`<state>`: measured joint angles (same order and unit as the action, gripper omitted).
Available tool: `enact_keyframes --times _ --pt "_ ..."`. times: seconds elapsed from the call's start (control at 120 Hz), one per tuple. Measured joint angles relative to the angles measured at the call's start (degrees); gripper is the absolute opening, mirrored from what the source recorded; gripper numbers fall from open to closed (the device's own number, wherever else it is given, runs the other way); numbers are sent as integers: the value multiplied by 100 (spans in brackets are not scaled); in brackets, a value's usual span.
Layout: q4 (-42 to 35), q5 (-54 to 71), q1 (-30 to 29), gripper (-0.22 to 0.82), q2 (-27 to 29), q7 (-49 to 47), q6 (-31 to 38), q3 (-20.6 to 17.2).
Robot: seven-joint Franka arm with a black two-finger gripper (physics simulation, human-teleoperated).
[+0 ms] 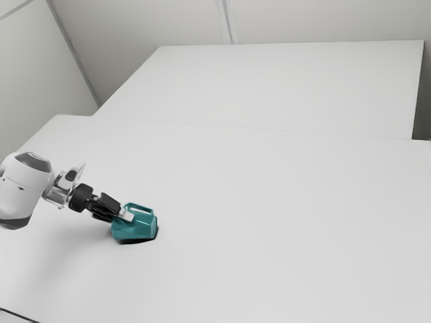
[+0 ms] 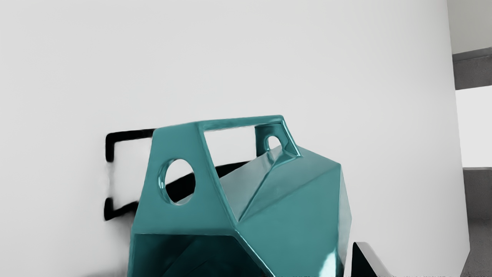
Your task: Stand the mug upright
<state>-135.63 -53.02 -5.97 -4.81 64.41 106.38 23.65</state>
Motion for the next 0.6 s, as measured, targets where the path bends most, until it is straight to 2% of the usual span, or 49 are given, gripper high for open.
enact_keyframes --times 0.117,0.275,0.6 --pt "31 -8 -4 -4 32 89 -127 0" --pt "63 -12 1 -12 91 185 -330 1" --pt "302 360 10 -14 789 202 -451 -128"
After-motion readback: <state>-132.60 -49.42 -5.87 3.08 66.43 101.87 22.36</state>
